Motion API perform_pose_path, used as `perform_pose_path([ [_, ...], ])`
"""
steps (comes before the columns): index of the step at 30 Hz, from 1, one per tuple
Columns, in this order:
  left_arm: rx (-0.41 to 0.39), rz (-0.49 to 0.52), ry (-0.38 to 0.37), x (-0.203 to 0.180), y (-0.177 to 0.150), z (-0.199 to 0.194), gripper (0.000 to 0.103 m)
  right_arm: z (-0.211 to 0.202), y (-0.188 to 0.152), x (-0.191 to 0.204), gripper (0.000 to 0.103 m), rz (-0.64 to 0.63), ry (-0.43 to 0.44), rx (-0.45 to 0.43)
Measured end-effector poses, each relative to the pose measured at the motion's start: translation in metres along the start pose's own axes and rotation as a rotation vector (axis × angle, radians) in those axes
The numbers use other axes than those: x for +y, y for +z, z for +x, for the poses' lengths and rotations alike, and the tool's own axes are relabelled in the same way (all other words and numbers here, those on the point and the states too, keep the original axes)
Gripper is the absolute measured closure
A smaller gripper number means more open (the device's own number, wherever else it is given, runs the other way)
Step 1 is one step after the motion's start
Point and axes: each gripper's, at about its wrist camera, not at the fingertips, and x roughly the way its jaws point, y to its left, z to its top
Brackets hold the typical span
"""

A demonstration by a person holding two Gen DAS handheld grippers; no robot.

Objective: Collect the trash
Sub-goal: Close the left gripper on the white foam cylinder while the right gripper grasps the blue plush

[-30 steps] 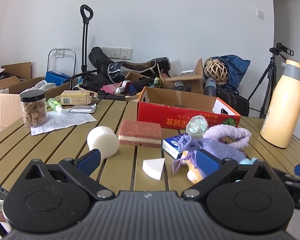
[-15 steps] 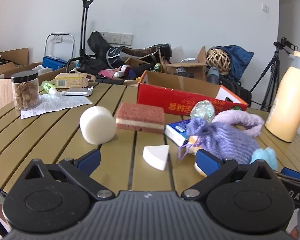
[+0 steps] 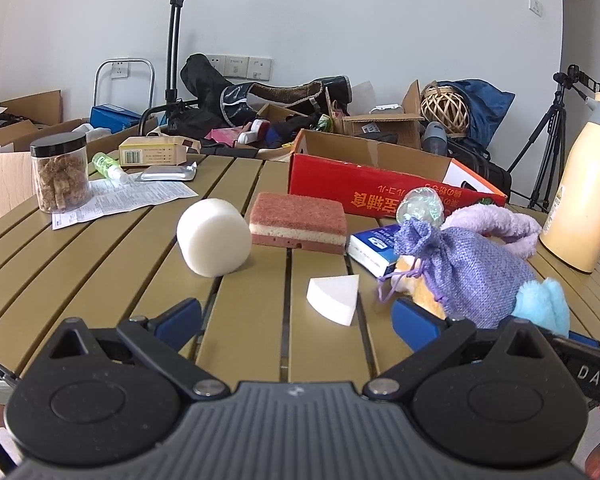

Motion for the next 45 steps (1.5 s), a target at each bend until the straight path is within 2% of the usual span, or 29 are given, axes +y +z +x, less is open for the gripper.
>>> perform_pose_path([
  [12, 0.003, 0.002, 0.047, 0.021, 0.013, 0.013, 0.000, -0.022, 0.000, -0.016, 0.024, 0.016, -0.024, -0.067],
  [20, -0.021, 0.044, 0.111, 0.031, 0.028, 0.033, 0.000, -0.033, 0.008, -0.043, 0.024, 0.054, -0.112, -0.111],
  [26, -0.009, 0.020, 0.167, 0.045, 0.042, 0.059, 0.000, -0.038, 0.012, -0.070, 0.024, 0.108, -0.212, -0.130],
  [30, -0.015, 0.008, 0.165, 0.050, 0.052, 0.072, 0.000, -0.038, 0.013, -0.082, 0.024, 0.129, -0.254, -0.135],
  [37, -0.007, -0.030, 0.177, 0.051, 0.064, 0.092, 0.000, -0.033, 0.011, -0.089, 0.024, 0.136, -0.307, -0.129],
  [39, 0.004, -0.039, 0.218, 0.051, 0.064, 0.098, 0.000, -0.032, 0.010, -0.090, 0.024, 0.139, -0.322, -0.132],
  [45, 0.027, -0.028, 0.224, 0.049, 0.058, 0.105, 0.002, -0.029, 0.010, -0.090, 0.024, 0.137, -0.329, -0.120],
])
